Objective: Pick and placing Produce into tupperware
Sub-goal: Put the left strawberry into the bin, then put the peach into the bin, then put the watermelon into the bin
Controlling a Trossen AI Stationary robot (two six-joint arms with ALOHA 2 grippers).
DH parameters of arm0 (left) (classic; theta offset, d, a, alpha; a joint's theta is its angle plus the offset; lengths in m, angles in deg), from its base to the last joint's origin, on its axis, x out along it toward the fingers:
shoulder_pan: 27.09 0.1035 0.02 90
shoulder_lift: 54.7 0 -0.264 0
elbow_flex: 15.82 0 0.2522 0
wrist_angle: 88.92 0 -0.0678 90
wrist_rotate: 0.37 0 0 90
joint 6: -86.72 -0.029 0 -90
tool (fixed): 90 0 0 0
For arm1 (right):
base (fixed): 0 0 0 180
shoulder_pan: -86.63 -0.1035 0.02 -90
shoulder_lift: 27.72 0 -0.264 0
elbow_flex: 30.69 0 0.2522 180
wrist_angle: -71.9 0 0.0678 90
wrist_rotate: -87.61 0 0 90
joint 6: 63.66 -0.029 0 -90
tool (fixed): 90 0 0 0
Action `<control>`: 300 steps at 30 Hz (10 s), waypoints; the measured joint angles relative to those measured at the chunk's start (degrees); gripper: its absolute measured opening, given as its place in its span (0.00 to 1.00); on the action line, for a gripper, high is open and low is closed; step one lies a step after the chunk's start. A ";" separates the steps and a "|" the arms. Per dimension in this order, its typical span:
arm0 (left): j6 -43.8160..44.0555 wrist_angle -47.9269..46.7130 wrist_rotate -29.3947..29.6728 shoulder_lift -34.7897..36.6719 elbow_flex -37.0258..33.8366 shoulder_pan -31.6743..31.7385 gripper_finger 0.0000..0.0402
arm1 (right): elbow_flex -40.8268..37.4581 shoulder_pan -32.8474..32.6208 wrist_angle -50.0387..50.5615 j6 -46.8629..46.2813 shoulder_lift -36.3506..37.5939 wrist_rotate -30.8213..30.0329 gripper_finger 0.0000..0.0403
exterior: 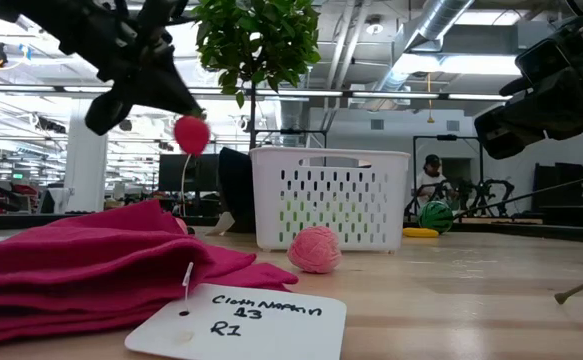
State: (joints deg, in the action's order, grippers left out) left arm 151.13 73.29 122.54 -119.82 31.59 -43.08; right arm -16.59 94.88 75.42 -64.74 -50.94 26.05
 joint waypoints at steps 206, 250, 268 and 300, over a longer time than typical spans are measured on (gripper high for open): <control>-51.74 7.68 -24.88 -51.24 33.29 -8.35 0.26 | 0.00 0.00 6.34 0.00 0.01 0.00 0.14; -51.50 -0.73 -8.48 -38.00 33.42 -1.94 0.16 | 0.02 0.00 6.33 0.00 0.00 0.00 0.14; -50.35 -1.96 -18.05 -36.69 33.42 6.00 0.51 | 0.00 0.00 6.33 0.00 0.02 -0.02 0.14; -52.01 39.54 -9.56 3.80 -9.64 -2.59 0.25 | 0.02 0.00 6.33 0.02 0.00 -0.01 0.14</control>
State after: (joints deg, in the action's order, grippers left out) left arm 99.12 112.83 112.98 -116.02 21.95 -45.67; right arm -16.57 94.88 81.75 -64.72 -50.94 26.05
